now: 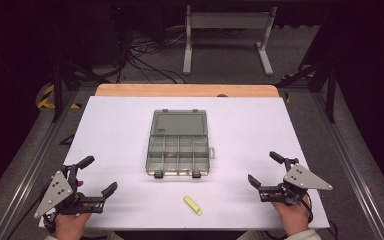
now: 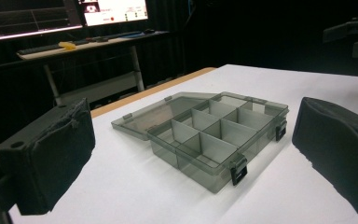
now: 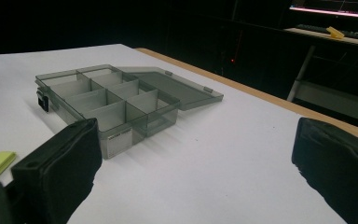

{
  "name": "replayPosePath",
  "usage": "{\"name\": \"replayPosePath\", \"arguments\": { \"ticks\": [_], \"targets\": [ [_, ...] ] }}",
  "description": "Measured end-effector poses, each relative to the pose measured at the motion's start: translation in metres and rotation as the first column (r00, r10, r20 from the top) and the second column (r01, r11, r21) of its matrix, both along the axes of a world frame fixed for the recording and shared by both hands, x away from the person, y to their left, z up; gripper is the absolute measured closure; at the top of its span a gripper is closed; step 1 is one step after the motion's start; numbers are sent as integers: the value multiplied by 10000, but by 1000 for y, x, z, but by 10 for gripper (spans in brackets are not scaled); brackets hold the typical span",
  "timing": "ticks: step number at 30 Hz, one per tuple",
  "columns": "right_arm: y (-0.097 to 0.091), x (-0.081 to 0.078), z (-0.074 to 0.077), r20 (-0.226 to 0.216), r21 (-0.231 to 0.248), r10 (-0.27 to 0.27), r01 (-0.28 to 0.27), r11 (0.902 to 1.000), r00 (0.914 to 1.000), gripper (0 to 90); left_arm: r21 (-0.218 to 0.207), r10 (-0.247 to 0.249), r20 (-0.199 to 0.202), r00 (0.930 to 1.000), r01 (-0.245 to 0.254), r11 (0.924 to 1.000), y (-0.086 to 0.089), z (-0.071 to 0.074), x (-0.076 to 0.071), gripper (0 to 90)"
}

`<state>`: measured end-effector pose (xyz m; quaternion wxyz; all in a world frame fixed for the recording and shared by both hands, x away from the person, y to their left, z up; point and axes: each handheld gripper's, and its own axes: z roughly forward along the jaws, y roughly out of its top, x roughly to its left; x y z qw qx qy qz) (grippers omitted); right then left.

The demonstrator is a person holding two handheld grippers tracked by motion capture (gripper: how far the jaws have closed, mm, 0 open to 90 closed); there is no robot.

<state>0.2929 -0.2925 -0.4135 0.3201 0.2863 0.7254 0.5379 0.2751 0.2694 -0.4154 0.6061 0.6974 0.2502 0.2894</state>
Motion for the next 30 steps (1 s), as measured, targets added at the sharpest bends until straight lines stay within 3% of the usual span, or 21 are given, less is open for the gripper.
{"name": "replayPosePath", "arguments": {
  "ticks": [30],
  "targets": [
    [9,4,5,-395,-118,229,-233,9997,9990,26,-97,61,-31,10000,-61,9999,1,0,-1,0]
  ]
}}
